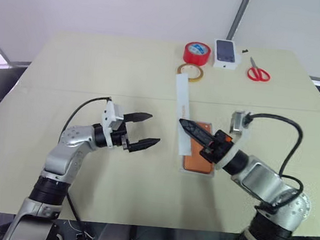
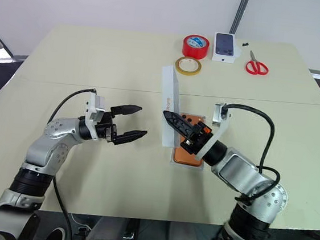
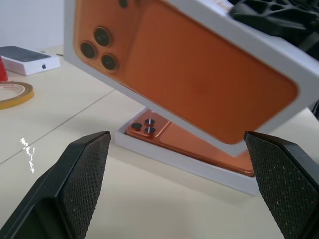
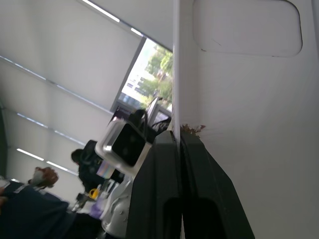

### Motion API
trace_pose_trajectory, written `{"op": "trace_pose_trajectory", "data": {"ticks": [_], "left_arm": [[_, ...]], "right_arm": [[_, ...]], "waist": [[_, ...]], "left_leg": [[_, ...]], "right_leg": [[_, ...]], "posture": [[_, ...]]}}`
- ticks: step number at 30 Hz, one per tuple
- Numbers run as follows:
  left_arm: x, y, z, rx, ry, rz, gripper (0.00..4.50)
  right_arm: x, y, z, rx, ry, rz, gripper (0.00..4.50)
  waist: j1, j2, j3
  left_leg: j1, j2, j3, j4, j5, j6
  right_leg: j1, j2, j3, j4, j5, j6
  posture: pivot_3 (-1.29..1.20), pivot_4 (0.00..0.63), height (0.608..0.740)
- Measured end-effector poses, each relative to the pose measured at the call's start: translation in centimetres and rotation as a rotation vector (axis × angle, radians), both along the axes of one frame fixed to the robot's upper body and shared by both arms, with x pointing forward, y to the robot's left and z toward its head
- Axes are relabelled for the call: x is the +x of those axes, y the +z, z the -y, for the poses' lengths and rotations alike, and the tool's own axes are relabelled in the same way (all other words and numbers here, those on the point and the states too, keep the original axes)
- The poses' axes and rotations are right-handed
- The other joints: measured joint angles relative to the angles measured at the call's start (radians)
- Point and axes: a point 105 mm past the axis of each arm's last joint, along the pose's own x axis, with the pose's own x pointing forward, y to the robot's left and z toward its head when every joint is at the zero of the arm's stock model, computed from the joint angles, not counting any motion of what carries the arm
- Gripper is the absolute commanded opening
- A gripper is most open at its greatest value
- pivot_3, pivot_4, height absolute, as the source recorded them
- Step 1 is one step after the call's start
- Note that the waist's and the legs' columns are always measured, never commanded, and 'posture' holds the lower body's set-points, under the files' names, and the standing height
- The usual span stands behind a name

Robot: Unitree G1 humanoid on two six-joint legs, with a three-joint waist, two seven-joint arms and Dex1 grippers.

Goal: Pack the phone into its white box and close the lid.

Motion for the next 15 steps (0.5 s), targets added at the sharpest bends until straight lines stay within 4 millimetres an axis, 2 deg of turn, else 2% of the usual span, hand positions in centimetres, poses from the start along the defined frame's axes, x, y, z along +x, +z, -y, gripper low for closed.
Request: {"op": "trace_pose_trajectory", "data": {"ticks": [2, 5, 7, 9, 15], "left_arm": [[-0.2, 0.1, 0.1, -0.003, -0.001, 0.003, 4.50], [-0.5, 0.0, 0.3, -0.004, -0.005, 0.002, 4.50], [-0.6, -0.3, 0.3, 0.000, -0.009, -0.014, 4.00], [-0.9, -0.8, 0.3, 0.004, -0.012, -0.031, 3.32], [-1.3, -1.6, 0.6, -0.009, -0.005, -0.045, 0.25]], "right_arm": [[-1.1, -1.5, -0.3, -0.035, 0.043, -0.077, 0.07], [-1.7, -2.3, -0.3, -0.036, 0.068, -0.133, 0.07], [-1.8, -2.4, -0.4, -0.036, 0.073, -0.148, 0.00], [-1.4, -2.4, -0.5, -0.019, 0.068, -0.162, 0.00], [0.2, -2.3, -0.8, 0.043, 0.016, -0.201, 0.00]], "waist": [[0.001, 0.000, 0.000], [0.001, 0.000, 0.000], [0.000, 0.000, 0.000], [0.000, 0.000, 0.000], [0.006, 0.000, 0.000]], "left_leg": [[-0.001, 0.000, 0.000, 0.000, 0.000, 0.000], [-0.001, 0.000, 0.000, 0.002, 0.000, 0.000], [-0.001, 0.000, 0.000, 0.002, 0.000, 0.000], [-0.001, 0.001, 0.000, 0.002, 0.000, 0.000], [-0.002, 0.001, 0.000, 0.003, 0.000, 0.001]], "right_leg": [[0.000, 0.000, 0.000, 0.000, 0.000, 0.000], [0.000, 0.000, 0.000, 0.000, 0.000, 0.000], [0.000, 0.000, 0.000, 0.000, 0.000, 0.000], [0.000, 0.001, 0.000, 0.000, 0.000, 0.000], [0.000, 0.001, 0.000, -0.001, 0.000, 0.000]], "posture": [[0.00, 0.150, 0.740], [0.00, 0.150, 0.740], [0.00, 0.150, 0.740], [0.00, 0.150, 0.740], [0.00, 0.150, 0.740]]}}
